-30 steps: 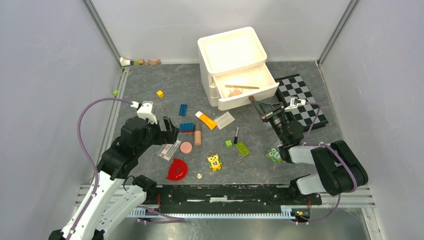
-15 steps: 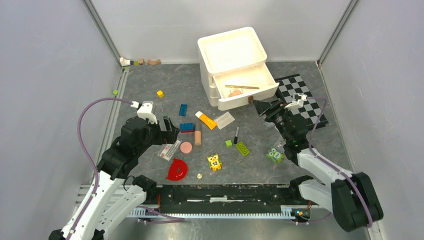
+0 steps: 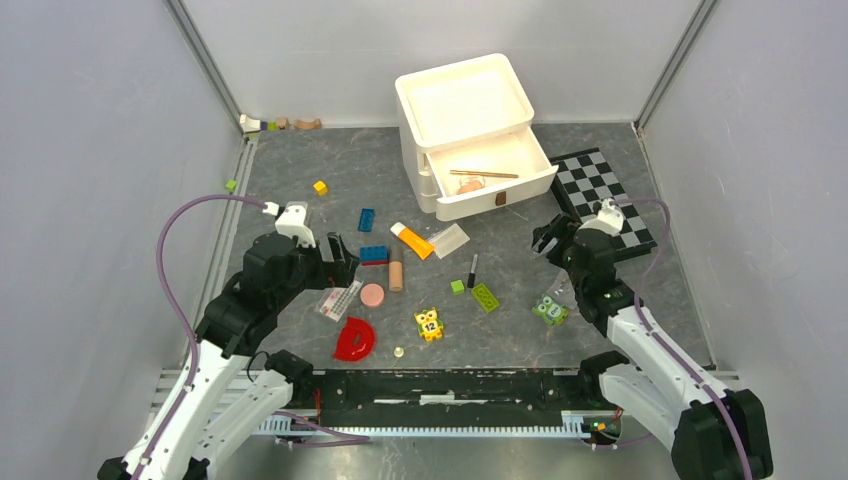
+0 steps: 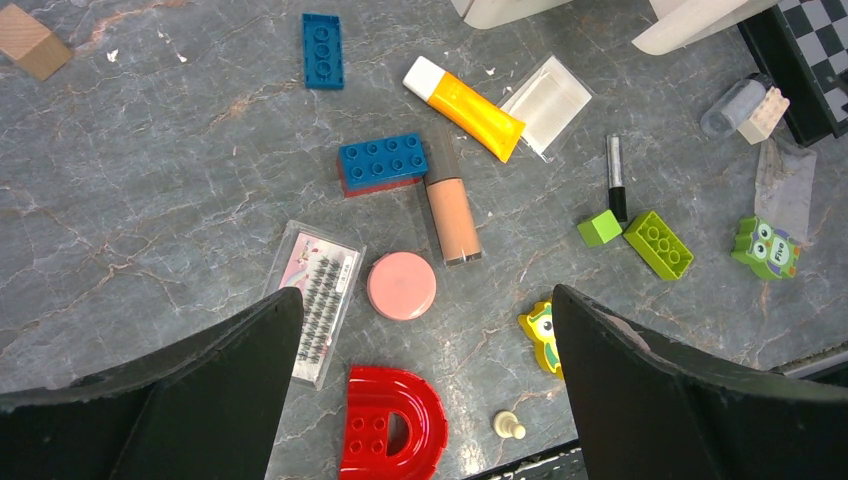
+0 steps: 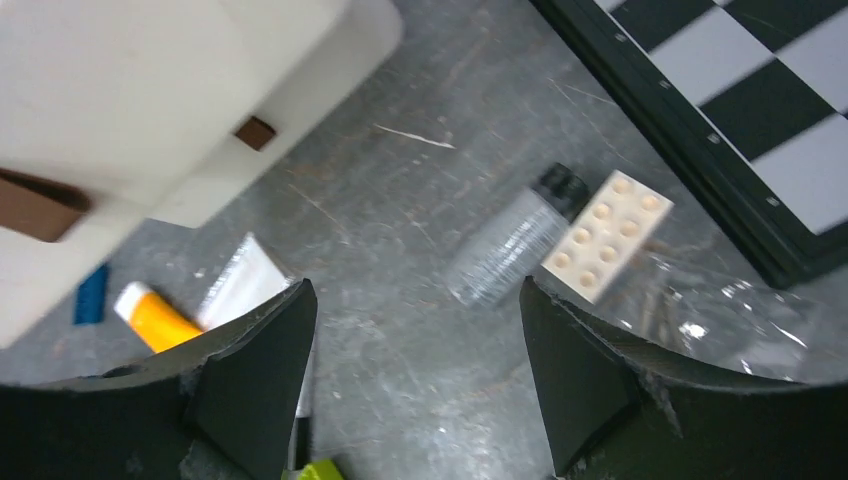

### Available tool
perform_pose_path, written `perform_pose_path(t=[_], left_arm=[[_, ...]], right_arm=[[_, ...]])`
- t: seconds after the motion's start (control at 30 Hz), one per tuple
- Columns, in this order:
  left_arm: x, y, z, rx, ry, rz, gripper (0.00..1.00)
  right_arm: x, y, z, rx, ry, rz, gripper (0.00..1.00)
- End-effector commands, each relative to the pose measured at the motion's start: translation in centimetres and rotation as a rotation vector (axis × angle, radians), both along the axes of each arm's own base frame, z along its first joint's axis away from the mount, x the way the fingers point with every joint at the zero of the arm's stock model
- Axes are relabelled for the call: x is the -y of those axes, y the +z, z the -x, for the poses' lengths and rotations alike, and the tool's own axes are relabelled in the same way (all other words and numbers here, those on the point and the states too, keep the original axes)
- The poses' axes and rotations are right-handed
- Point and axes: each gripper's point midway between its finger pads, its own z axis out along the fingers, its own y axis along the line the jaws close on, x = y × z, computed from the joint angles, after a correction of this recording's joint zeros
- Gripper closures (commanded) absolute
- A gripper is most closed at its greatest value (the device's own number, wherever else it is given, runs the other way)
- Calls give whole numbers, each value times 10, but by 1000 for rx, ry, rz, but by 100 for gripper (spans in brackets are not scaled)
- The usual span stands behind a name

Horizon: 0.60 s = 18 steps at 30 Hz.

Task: Organize the makeup
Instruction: Open the drawer in the storage box.

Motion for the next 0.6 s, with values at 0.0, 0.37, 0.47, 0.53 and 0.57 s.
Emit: perform_pose_path(t=[0.0,0.37,0.47,0.53,0.57], left_arm=[[4,8,-5,32,-1,26,0],[4,7,-6,26,0,25,0],[5,6,-6,20,-3,27,0],[6,5,-6,15,-7,26,0],[6,5,-7,15,-6,26,0]], right_arm=[[22,-4,7,-64,-81,74,19],[-2,-14,6,-103,56,58,17],[-16,-10,5,-88,149,55,19],[-23,-7,3,-77,181,49,20],[-24,-8,3,-79,188,47,21]])
